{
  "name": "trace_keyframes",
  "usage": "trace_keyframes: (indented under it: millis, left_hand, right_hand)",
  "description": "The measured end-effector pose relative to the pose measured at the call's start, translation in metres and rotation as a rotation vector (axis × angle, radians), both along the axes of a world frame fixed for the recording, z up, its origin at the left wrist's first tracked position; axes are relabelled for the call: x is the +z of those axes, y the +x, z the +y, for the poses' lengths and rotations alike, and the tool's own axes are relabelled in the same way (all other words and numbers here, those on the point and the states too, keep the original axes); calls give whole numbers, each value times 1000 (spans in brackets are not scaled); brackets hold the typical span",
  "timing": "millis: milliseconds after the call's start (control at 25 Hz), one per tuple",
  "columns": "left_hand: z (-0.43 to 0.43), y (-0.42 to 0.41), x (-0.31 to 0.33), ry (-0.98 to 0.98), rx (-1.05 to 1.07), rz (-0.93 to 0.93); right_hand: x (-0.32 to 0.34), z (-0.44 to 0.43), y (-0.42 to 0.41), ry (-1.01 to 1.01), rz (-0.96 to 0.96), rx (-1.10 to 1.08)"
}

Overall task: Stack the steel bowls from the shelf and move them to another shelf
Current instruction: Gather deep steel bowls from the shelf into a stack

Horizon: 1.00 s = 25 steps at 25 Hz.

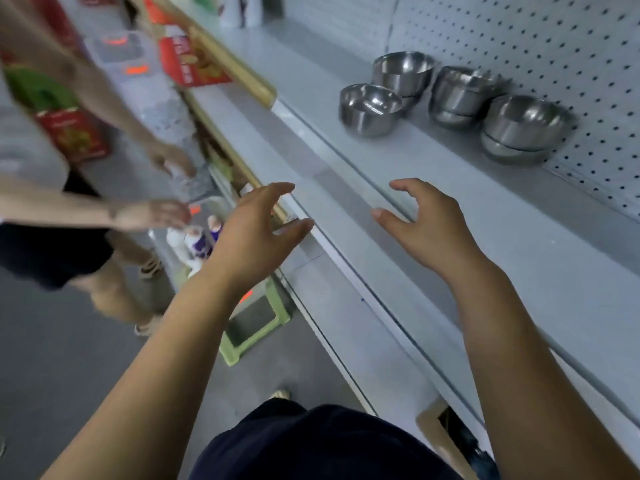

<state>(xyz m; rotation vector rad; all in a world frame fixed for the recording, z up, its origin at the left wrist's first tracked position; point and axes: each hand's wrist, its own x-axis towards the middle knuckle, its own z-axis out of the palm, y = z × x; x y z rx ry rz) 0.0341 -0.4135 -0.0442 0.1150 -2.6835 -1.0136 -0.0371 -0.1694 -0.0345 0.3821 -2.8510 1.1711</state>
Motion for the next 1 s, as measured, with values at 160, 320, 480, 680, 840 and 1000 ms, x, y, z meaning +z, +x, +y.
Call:
trace_keyframes:
  millis: [160,320,480,680,840,1000]
  left_hand:
    - [-21,-86,11,-32,-166,19]
    - [-17,-164,8,69,-338,-27]
    - [4,-224,-6,206,-380,-17]
    - [23,-276,-18,344,-244,56]
    - [29,-300,-29,360,-213,23]
    - [28,-304,-32,362,-182,72]
  right_hand:
    - [-6,-12,-33,-38,-18,-208]
    - [-18,-11,-49,-43,-45,-406]
    - [-28,-4,-55,-25,-90,-515]
    - [-30,2,-63,-16,-99,-557]
    - [-28,15,-87,-122,-85,-593]
    - [-16,46,-118,-306,21,-815]
